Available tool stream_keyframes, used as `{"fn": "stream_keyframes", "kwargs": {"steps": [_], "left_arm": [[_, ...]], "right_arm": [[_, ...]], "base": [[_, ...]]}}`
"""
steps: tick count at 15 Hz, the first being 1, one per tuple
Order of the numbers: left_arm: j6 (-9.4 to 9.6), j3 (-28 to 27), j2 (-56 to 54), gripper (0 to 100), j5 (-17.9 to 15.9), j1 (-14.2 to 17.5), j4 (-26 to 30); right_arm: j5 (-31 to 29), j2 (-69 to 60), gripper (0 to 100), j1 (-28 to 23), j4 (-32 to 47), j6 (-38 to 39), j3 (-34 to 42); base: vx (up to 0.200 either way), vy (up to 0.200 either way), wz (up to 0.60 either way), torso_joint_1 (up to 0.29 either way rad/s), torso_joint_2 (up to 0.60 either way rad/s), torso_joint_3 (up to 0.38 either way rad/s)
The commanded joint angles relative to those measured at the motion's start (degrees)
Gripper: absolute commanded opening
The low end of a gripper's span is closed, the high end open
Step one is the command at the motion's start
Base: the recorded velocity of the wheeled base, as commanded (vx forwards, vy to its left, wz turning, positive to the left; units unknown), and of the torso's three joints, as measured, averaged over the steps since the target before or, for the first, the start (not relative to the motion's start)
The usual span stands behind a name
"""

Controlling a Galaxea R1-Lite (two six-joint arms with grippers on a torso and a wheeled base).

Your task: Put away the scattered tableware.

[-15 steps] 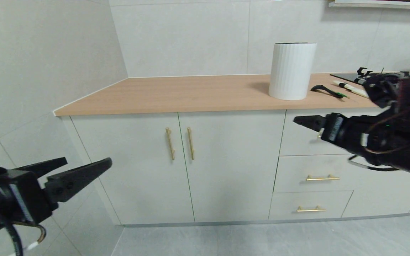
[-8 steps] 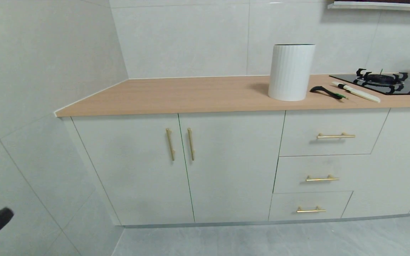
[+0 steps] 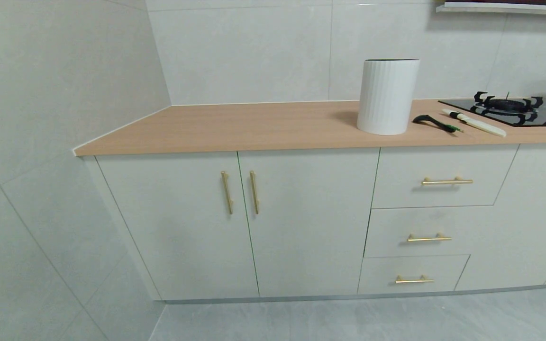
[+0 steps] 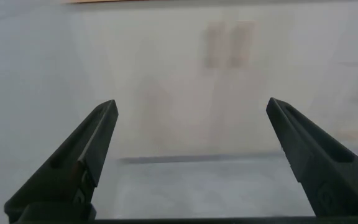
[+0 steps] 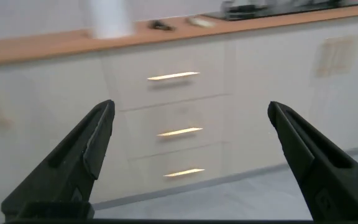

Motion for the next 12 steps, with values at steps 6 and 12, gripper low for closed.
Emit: {"fn": "stream_keyframes", "kwargs": {"steps": [6,12], "left_arm": [[3.82,14.3,-7.6,100,-0.8,7.3,-5.9],[2.94,16.3,-7.7,100,-8.1,7.2,-9.2]], "right_arm": [[0.2,-5.1,100,-1.8,-10.3,-4.8,19.9],[14.2,-4.7,100,-1.5,-12.5,-4.4,22.6]], "base": [[0.0,0.0,0.0,0.0,0.0,0.0],[0.0,0.0,0.0,0.0,0.0,0.0]]}}
